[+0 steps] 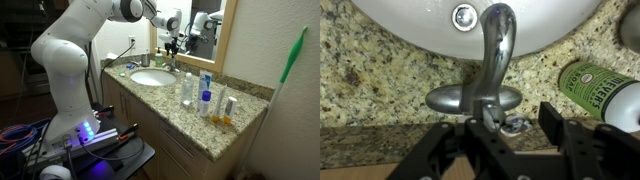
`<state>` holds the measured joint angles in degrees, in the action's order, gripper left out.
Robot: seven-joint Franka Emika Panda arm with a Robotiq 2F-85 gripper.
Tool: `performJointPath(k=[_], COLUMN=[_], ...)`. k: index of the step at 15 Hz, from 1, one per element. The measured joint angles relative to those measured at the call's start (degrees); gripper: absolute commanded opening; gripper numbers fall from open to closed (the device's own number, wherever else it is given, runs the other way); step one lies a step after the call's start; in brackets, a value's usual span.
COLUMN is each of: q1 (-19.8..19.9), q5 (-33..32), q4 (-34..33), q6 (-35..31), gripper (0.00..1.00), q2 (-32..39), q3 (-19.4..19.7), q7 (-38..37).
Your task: Close the tap
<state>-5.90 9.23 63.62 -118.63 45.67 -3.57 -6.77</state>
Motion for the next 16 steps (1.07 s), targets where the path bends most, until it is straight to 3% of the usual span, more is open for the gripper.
performJointPath(k=[4,10,16], q1=[-0.01,-0.21,-0.21], q5=[-0.33,-1.09,-1.05], q4=[-0.03,-0.12,-3.17], q6=[0.00,1.04,9.38], gripper=[0.05,0.07,0.07], q2=[-0.02,0.01,2.65], q3=[0.02,0.07,-0.35], q7=[-0.01,-0.59,0.07])
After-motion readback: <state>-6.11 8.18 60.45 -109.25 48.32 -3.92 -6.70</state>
